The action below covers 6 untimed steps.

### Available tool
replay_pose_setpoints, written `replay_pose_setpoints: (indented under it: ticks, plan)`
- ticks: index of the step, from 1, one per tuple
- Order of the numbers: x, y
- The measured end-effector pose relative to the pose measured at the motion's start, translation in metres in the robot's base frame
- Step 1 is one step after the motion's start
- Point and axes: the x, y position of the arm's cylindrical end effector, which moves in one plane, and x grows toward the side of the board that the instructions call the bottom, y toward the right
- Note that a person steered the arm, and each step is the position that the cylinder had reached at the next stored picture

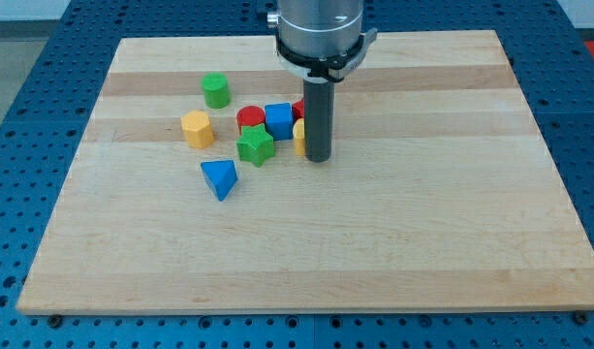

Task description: Move your arm slightly down and left bottom

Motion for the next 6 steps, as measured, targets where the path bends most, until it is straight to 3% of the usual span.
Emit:
replay_pose_setpoints:
  ticks: [1,2,3,4,5,6]
  plan:
    - [-0.001,0.0]
    - [0.045,-0.004]
    - [0.119,-0.042]
    - [0.154,-0.118]
    - [0.145,-0.144]
    - [0.141,-0.127]
